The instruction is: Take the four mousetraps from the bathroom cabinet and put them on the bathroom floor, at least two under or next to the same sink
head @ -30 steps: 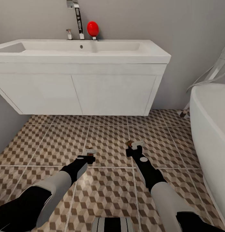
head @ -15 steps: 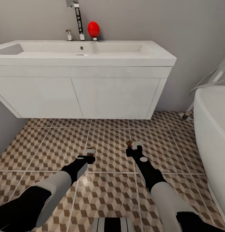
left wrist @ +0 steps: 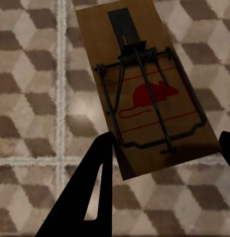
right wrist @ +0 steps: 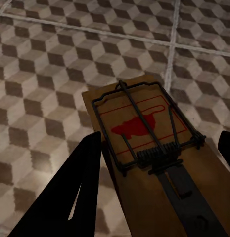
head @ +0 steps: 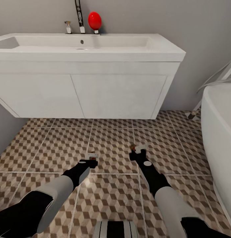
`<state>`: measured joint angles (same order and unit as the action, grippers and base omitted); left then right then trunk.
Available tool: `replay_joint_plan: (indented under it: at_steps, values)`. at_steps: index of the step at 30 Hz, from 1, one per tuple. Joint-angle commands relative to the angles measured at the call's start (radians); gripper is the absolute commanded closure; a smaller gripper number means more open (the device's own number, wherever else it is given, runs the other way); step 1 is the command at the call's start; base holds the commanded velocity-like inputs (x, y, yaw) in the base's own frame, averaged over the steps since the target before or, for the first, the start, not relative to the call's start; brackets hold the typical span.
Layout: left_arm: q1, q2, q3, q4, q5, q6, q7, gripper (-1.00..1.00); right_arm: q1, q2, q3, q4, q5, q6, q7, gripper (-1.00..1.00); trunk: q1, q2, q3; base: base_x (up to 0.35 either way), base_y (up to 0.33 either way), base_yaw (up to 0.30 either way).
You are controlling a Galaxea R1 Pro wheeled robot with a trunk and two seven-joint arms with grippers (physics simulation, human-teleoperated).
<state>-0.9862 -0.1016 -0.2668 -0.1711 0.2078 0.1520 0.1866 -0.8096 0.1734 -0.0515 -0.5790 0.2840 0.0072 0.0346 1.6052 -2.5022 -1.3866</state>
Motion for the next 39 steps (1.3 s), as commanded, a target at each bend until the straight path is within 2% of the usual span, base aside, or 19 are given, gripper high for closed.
replay_joint_plan:
  at_steps: [1,14,22,27,30,32,33,34,36,39]
  values:
    - [0.0,0.0,-0.009,-0.002,0.008,0.006,0.007,1.0,0.0,0.001,-0.005,-0.001,0.009,0.001,0.002,1.0,0.0,-0.001,-0.006,0.0,0.0,0.0]
    - [0.0,0.0,-0.009,-0.004,0.008,0.005,0.006,1.0,0.0,0.001,-0.005,-0.001,0.009,0.001,0.002,1.0,0.006,-0.004,-0.076,0.0,0.0,0.0]
    - [0.0,0.0,-0.009,-0.01,0.007,-0.021,0.003,1.0,0.0,0.001,-0.005,0.0,0.01,0.001,0.004,1.0,0.006,-0.004,-0.08,0.0,0.0,0.0]
    - [0.001,0.0,-0.007,-0.075,0.004,-0.023,0.001,1.0,-0.001,0.001,-0.004,0.0,0.022,-0.01,0.001,1.0,0.006,-0.004,-0.08,0.0,0.0,0.0]
    - [-0.001,-0.001,-0.006,-0.173,0.002,0.073,0.002,1.0,-0.001,0.001,0.006,-0.011,0.034,-0.008,-0.004,1.0,0.006,-0.004,-0.08,0.0,0.0,0.0]
    - [-0.004,0.0,-0.005,-0.28,0.001,0.242,0.002,1.0,-0.004,0.001,0.015,-0.015,0.038,0.011,-0.006,1.0,0.006,-0.004,-0.08,0.0,0.0,0.0]
    - [-0.005,0.0,-0.005,-0.31,0.001,0.285,0.002,1.0,-0.005,0.001,0.016,-0.015,0.039,0.02,-0.007,1.0,0.006,-0.004,-0.08,0.0,0.0,0.0]
    - [-0.007,0.0,-0.004,-0.369,0.0,0.36,0.002,1.0,-0.007,0.001,0.018,-0.016,0.04,0.044,-0.011,1.0,0.006,-0.004,-0.08,0.0,0.0,0.0]
    - [-0.012,0.0,-0.004,-0.443,-0.001,0.428,0.004,1.0,-0.012,0.001,0.02,-0.018,0.04,0.082,-0.018,1.0,0.006,-0.004,-0.08,0.0,0.0,0.0]
    - [-0.017,0.0,-0.003,-0.501,-0.002,0.47,0.006,1.0,-0.016,0.001,0.022,-0.026,0.041,0.113,-0.024,1.0,0.006,-0.004,-0.08,0.0,0.0,0.0]
